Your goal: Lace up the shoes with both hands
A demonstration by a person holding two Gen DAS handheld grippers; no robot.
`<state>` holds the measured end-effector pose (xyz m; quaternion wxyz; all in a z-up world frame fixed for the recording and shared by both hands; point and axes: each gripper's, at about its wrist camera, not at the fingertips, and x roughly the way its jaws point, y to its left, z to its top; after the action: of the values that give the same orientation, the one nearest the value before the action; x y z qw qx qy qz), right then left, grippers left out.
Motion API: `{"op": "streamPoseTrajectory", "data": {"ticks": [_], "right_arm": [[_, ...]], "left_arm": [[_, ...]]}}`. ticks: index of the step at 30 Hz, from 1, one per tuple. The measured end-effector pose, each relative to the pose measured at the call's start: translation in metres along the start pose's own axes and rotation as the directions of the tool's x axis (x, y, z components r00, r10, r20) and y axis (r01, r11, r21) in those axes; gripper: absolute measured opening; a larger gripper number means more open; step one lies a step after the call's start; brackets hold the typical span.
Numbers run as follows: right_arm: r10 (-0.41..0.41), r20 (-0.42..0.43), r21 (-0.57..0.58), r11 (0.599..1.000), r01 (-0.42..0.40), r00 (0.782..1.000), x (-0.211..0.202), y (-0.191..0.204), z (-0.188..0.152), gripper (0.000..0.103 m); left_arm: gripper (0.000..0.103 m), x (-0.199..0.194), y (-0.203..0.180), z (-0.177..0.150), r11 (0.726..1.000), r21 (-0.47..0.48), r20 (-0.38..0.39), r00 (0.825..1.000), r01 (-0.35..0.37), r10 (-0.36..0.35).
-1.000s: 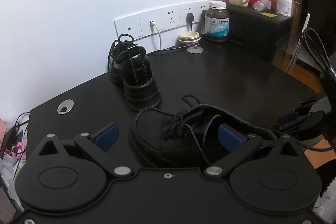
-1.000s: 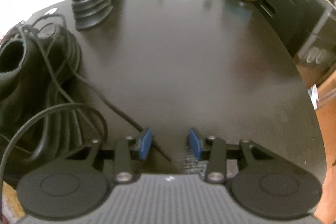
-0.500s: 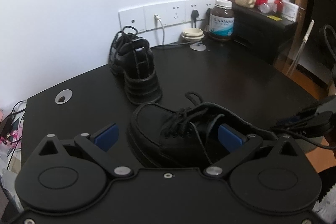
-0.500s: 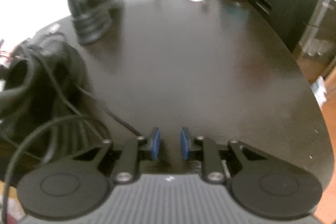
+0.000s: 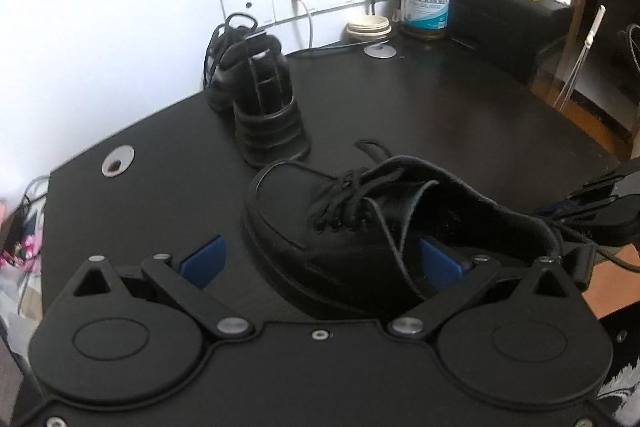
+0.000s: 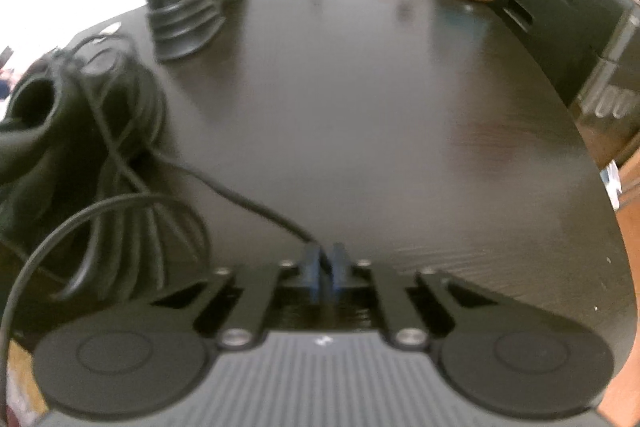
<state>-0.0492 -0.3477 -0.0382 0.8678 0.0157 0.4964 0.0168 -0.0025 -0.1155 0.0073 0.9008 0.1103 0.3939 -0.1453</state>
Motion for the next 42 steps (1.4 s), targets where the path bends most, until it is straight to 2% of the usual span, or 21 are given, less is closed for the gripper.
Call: {"op": "streamPoseTrajectory", "data": {"ticks": [2, 4, 7, 9, 13, 16, 19, 23, 28, 30, 32, 36, 38, 42], "right_arm": [[-0.007, 0.002, 0.043, 0.999, 0.007, 1.000, 0.000, -0.007, 0.000, 0.003], [-0.011, 0.039, 0.091, 0.996, 0.007, 0.999, -0.005, -0.014, 0.004, 0.003], [-0.045, 0.145, 0.124, 0.992, 0.027, 0.988, -0.026, -0.019, 0.016, 0.003], [-0.065, 0.226, 0.145, 0.989, 0.033, 0.972, -0.044, -0.023, 0.027, 0.003], [-0.080, 0.382, 0.167, 0.986, 0.016, 0.921, -0.085, -0.028, 0.053, 0.003], [-0.023, 0.454, 0.168, 0.984, -0.061, 0.890, -0.112, -0.029, 0.071, 0.003], [0.077, 0.492, 0.154, 0.973, -0.173, 0.867, -0.134, -0.027, 0.084, 0.003], [0.187, 0.492, 0.163, 0.940, -0.301, 0.850, -0.142, -0.024, 0.096, 0.003], [0.284, 0.491, 0.156, 0.901, -0.404, 0.823, -0.145, -0.018, 0.103, 0.003], [0.348, 0.477, 0.172, 0.863, -0.474, 0.807, -0.145, -0.016, 0.106, 0.003], [0.420, 0.467, 0.183, 0.815, -0.550, 0.778, -0.142, -0.014, 0.109, 0.003], [0.538, 0.439, 0.178, 0.733, -0.656, 0.720, -0.139, -0.002, 0.114, 0.003], [0.576, 0.417, 0.159, 0.716, -0.680, 0.703, -0.139, 0.006, 0.116, 0.003], [0.617, 0.381, 0.136, 0.700, -0.702, 0.689, -0.142, 0.016, 0.118, 0.003]], "left_arm": [[0.103, 0.001, 0.005, 0.000, 1.000, -0.021, -0.001, 1.000, -0.011, 0.011], [0.103, 0.002, 0.009, 0.001, 0.999, -0.029, 0.000, 1.000, -0.014, 0.014], [0.103, 0.002, 0.011, 0.001, 0.999, -0.025, 0.011, 1.000, -0.025, 0.025], [0.103, 0.001, 0.012, 0.002, 0.999, -0.015, 0.021, 0.999, -0.041, 0.041], [0.103, 0.002, 0.023, 0.004, 0.996, -0.041, 0.021, 0.997, -0.076, 0.077], [0.102, 0.003, 0.035, 0.006, 0.990, -0.105, -0.013, 0.996, -0.090, 0.089], [0.098, -0.002, 0.043, 0.007, 0.986, -0.151, -0.030, 0.997, -0.068, 0.064], [0.100, -0.018, 0.042, 0.008, 0.987, -0.156, 0.017, 0.999, -0.032, 0.036], [0.101, -0.041, 0.049, 0.013, 0.976, -0.220, 0.113, 0.993, -0.003, 0.029], [0.100, -0.053, 0.049, 0.019, 0.974, -0.224, 0.178, 0.984, 0.024, 0.017], [0.100, -0.064, 0.043, 0.026, 0.980, -0.195, 0.246, 0.969, 0.044, 0.006], [0.100, -0.082, 0.018, 0.038, 0.995, -0.070, 0.357, 0.933, 0.064, -0.035], [0.100, -0.089, 0.004, 0.043, 0.999, 0.002, 0.400, 0.915, 0.050, -0.046], [0.099, -0.098, -0.019, 0.045, 0.993, 0.113, 0.453, 0.887, 0.043, -0.090]]}}
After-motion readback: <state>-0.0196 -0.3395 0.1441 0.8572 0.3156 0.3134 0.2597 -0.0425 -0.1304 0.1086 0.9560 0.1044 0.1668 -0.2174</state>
